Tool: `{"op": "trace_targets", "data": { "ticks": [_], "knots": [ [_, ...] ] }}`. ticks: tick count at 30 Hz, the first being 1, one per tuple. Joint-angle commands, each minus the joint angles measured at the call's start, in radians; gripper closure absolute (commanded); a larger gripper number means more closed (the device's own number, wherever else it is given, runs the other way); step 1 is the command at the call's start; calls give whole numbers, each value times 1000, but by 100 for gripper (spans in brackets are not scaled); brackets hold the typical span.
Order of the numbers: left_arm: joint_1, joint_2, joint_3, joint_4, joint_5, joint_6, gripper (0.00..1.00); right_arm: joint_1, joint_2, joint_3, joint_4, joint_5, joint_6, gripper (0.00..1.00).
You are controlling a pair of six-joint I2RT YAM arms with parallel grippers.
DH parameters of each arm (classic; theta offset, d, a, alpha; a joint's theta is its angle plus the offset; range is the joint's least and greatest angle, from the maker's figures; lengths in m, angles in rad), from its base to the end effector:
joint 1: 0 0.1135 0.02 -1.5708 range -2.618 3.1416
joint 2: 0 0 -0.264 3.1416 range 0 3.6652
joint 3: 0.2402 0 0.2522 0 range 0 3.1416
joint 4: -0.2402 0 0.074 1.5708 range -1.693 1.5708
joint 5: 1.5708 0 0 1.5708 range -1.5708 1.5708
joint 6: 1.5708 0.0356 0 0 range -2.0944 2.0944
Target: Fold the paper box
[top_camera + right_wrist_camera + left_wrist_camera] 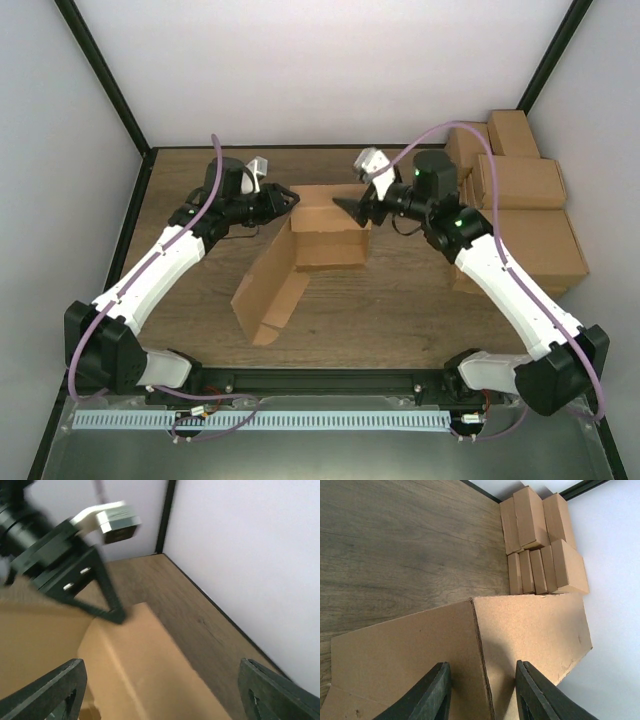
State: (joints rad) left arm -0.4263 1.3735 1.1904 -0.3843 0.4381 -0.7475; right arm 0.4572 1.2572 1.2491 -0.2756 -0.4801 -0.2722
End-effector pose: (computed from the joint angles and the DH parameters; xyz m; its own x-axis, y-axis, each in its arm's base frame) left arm 0.2757 -0.1418 0.3297 -0.8349 -0.2970 -0.4635 0.1809 0.6473 -0.7405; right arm 0.2488 0.1407 0.3931 -0.0297 -0.2803 -0.9594 -0.8279 0.5448 -0.1336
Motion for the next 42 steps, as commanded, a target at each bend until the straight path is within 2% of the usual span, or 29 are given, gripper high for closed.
{"op": "trace_targets", "data": {
  "ticks": [1, 5, 7, 10, 15, 18, 22, 27, 37, 42],
  "knots": [
    [-6, 13, 21, -26, 1, 13, 62, 63, -39, -44, -38, 64, -444, 16],
    [-5, 14, 21, -30, -3, 17, 63, 99, -39, -93, -87, 177, -715, 18],
    [-6, 16, 19, -26, -2, 16, 63, 120, -50, -146, -50, 235, -833, 16],
    [-6, 21, 20, -19, 2, 13, 63, 128, -59, -191, 89, 284, -852, 16],
    [-6, 22, 27, -16, 3, 7, 63, 141, -30, -226, 213, 300, -894, 17],
    [-6, 24, 31, -20, 6, 8, 62, 163, -5, -254, 289, 364, -921, 21],
    [-6, 26, 31, -24, 8, 11, 63, 176, 11, -306, 391, 372, -981, 26],
    [-6, 27, 33, -21, 15, 10, 63, 184, 60, -339, 490, 417, -1025, 27],
    [-6, 35, 34, -12, 28, 10, 62, 227, 153, -361, 675, 515, -1110, 43],
    [-5, 39, 38, -16, 34, 12, 62, 236, 165, -388, 779, 553, -1117, 53]
  ]
}}
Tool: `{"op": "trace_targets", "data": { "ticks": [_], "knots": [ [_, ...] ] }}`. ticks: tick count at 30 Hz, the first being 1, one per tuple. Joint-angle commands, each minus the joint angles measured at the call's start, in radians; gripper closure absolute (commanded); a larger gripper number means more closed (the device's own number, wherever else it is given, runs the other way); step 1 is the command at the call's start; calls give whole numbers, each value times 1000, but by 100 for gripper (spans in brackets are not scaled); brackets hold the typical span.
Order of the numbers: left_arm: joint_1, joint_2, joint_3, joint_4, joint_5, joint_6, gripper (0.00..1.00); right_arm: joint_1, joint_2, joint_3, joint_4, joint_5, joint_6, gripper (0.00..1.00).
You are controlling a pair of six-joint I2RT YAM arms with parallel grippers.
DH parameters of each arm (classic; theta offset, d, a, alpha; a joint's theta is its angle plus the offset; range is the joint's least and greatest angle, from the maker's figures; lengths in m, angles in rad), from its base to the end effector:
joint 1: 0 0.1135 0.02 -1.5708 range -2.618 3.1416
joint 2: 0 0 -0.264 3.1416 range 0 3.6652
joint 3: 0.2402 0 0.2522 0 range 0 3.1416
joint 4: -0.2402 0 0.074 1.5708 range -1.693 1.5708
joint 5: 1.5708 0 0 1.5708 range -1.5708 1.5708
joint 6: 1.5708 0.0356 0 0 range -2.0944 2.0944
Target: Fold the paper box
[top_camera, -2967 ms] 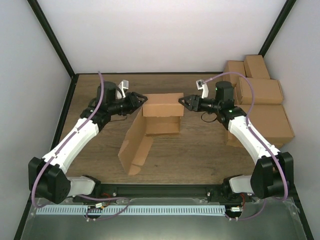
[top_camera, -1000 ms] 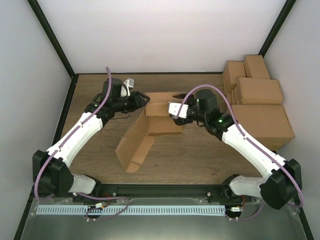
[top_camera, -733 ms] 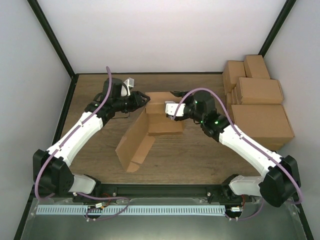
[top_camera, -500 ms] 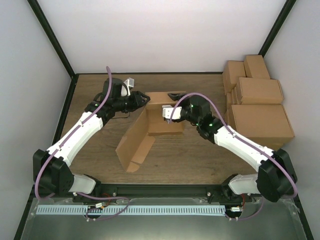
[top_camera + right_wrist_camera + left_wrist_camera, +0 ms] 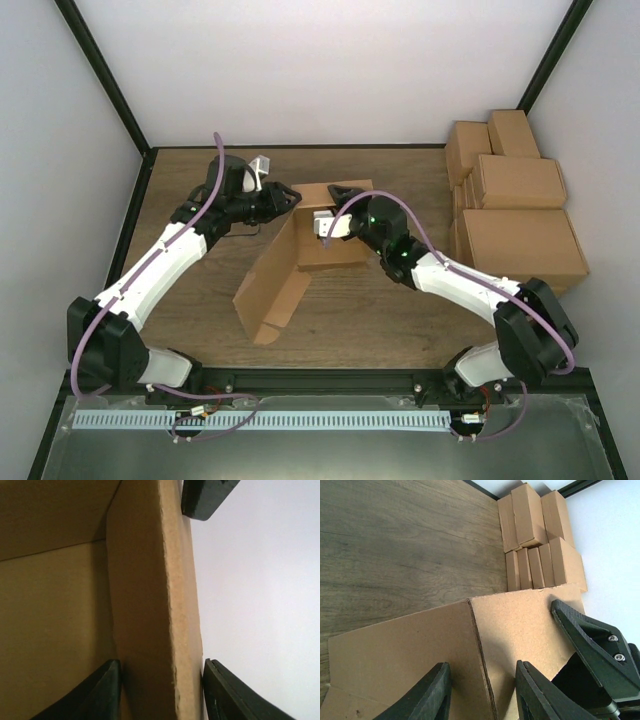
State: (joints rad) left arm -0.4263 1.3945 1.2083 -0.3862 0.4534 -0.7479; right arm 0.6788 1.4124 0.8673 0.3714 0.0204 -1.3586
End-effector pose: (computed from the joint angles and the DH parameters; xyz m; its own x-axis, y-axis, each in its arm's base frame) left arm 0.2800 -0.1443 0.3296 -0.8424 -0.2889 -0.4549 0.1829 0.6408 -0.7456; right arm 0.2549 0.2047 0.2795 0.5700 -0.7959 -0.2040 -0.2604 0.0605 -0.9636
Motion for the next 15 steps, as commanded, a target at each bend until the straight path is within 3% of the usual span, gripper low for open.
{"op": "trace_targets", "data": {
  "ticks": [1, 8, 12, 15],
  "knots": [
    [-6, 18, 21, -16, 18, 13, 63, 15, 11, -6, 133, 54, -31, 55],
    [-7, 7, 20, -11, 14, 6, 61, 27, 25, 1, 169, 93, -42, 82],
    [-5, -25, 39, -7, 19, -1, 49, 27, 22, 4, 171, 104, -38, 99],
    [-6, -52, 88, -39, 5, 7, 37, 27, 10, 8, 171, 106, -19, 99]
  ]
}}
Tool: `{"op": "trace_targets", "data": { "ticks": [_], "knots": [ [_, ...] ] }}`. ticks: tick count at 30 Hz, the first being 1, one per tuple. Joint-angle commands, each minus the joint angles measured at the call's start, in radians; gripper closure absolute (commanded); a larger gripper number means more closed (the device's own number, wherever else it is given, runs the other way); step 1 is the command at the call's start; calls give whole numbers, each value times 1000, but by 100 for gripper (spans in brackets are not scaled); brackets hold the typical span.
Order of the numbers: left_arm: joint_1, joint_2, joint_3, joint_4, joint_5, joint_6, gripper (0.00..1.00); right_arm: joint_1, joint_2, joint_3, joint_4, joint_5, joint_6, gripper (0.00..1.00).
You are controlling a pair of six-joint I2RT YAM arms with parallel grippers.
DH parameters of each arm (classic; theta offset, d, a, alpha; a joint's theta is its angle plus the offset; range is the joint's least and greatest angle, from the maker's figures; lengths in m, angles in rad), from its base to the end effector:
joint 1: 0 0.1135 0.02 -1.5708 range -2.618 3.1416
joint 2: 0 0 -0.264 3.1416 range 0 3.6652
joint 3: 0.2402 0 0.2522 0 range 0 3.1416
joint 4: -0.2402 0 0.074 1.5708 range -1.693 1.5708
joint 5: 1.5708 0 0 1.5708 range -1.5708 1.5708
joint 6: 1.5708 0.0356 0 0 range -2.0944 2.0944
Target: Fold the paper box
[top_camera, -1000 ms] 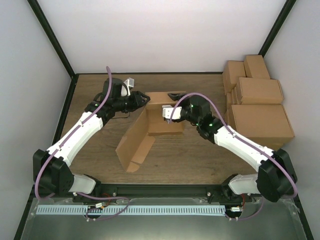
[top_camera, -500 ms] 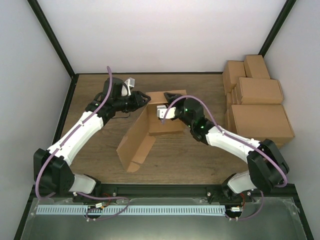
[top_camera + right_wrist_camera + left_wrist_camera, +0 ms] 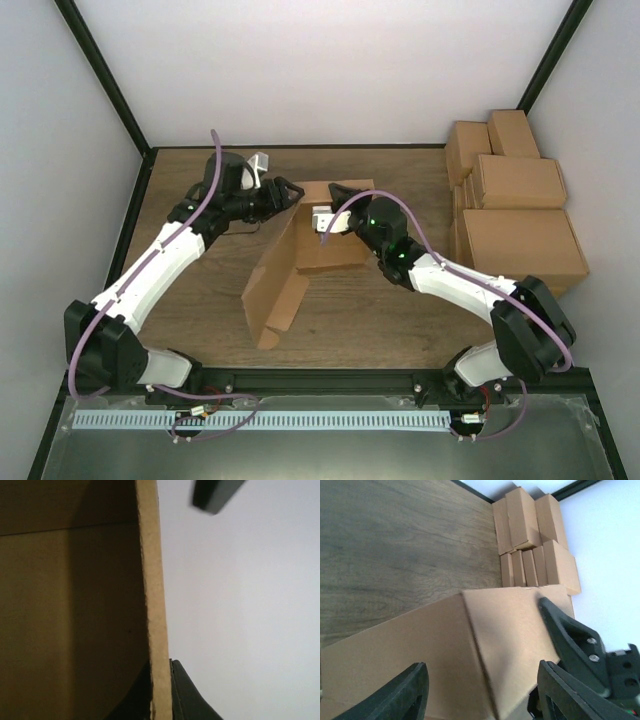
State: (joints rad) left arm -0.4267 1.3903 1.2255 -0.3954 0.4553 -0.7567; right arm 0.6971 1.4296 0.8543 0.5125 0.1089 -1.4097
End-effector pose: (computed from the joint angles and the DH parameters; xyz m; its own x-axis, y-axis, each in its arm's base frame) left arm 0.2792 -0.1442 0.3359 -0.8397 -0.2955 -0.4556 0.1848 0.6334 -0.7515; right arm 0.2556 0.2090 0.2851 0.5401 -0.8275 -0.1534 -0.1365 0.0937 -0.9862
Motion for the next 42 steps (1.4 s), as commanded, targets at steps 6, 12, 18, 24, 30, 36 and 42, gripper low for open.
{"op": "trace_targets", "data": {
  "ticks": [6, 12, 18, 24, 30, 36, 42],
  "knots": [
    [-6, -206, 200, -102, -157, 38, 23, 4, -27, 91, -57, 29, 126, 99],
    [-4, -312, 390, -283, -321, 119, 19, -72, 30, 363, -426, -85, 470, 99],
    [-4, -483, 386, -316, -467, 146, 13, -166, 113, 565, -540, -28, 940, 99],
    [-4, -506, 397, -403, -475, 161, 12, -272, 225, 779, -930, -125, 1406, 99],
    [-4, -483, 354, -498, -378, 180, 12, -280, 229, 575, -1010, -299, 1663, 98],
    [-4, -508, 105, -477, -309, 162, 15, -278, 161, 183, -795, -472, 1845, 99],
    [-6, -590, -294, -268, -244, 66, 17, -248, 184, 56, -780, -370, 1828, 99]
  ]
}}
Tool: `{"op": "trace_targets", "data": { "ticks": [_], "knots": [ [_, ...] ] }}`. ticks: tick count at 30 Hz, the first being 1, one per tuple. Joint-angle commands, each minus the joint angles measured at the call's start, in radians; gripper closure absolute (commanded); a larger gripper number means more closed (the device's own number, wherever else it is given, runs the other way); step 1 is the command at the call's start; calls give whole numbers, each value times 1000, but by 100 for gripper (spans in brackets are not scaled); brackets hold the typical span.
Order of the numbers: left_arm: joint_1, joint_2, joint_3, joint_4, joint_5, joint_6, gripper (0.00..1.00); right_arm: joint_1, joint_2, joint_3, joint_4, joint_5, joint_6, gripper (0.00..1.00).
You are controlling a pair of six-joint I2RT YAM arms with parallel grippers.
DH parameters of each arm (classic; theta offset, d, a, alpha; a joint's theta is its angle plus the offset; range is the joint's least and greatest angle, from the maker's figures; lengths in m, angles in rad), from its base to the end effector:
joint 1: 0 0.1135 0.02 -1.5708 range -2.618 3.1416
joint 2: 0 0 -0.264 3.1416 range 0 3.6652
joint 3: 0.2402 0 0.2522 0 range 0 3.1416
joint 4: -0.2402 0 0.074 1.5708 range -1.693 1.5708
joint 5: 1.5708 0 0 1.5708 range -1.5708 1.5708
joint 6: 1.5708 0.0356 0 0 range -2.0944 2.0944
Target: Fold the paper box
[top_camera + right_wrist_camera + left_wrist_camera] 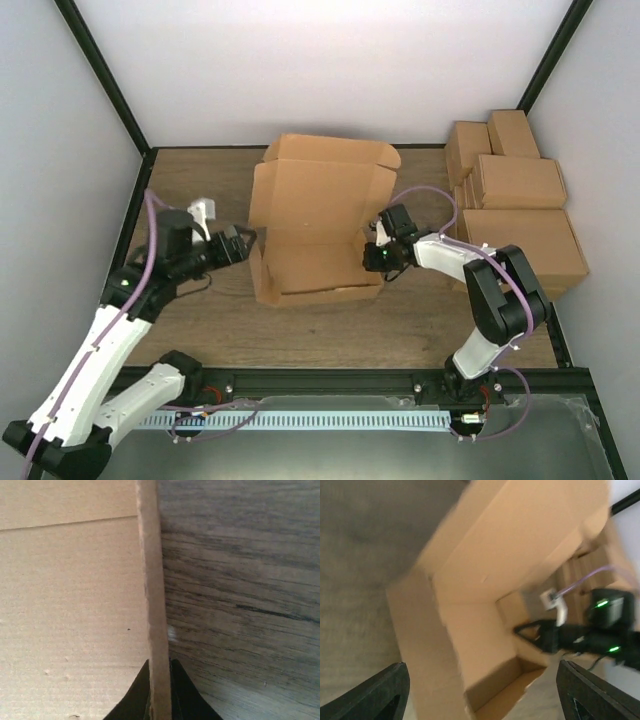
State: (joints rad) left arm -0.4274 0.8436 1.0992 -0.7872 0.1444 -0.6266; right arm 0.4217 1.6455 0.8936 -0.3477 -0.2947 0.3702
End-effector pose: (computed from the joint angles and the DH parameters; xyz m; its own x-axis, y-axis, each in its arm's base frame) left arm 0.1439 -0.0712 0.3753 -0.6804 -0.3277 -0.6555 0.1532 0.8111 -0.5646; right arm 0.2774 0.1358 0.1570 -0.9431 -0.0436 -0.3296 -0.1831 0.8956 0.4055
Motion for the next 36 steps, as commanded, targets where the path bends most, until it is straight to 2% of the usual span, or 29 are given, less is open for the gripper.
{"op": "trace_targets", "data": {
  "ticks": [1, 2, 4, 5, 7, 9, 20, 24, 29, 33, 36],
  "knots": [
    [-5, -50, -207, 147, 71, -80, 18, 41, -33, 6, 77, 69, 37, 99],
    [-5, -55, -243, 167, 68, -102, 18, 56, -31, -3, 75, 98, 24, 96],
    [-4, -62, -306, 197, 72, -122, 18, 81, -20, -6, 61, 148, 7, 77],
    [-4, -63, -332, 219, 79, -126, 18, 86, -9, -4, 50, 163, 1, 71],
    [-5, -63, -362, 228, 76, -125, 18, 98, 10, 4, 31, 197, -2, 67],
    [-4, -63, -370, 225, 60, -115, 18, 112, 9, 8, 27, 229, -7, 66],
    [-5, -61, -383, 191, -13, -88, 17, 170, 43, 96, -43, 410, -40, 65],
    [-5, -43, -412, 181, -28, -102, 13, 171, 47, 97, -55, 445, -42, 66],
    [2, -48, -466, 203, -21, -141, 5, 170, 22, 68, -39, 439, -45, 75],
    [86, -48, -518, 251, 59, -157, 4, 171, -1, 38, -14, 418, -46, 79],
    [167, -43, -530, 242, 77, -140, 4, 169, -15, 18, -3, 418, -35, 94]
  ]
}}
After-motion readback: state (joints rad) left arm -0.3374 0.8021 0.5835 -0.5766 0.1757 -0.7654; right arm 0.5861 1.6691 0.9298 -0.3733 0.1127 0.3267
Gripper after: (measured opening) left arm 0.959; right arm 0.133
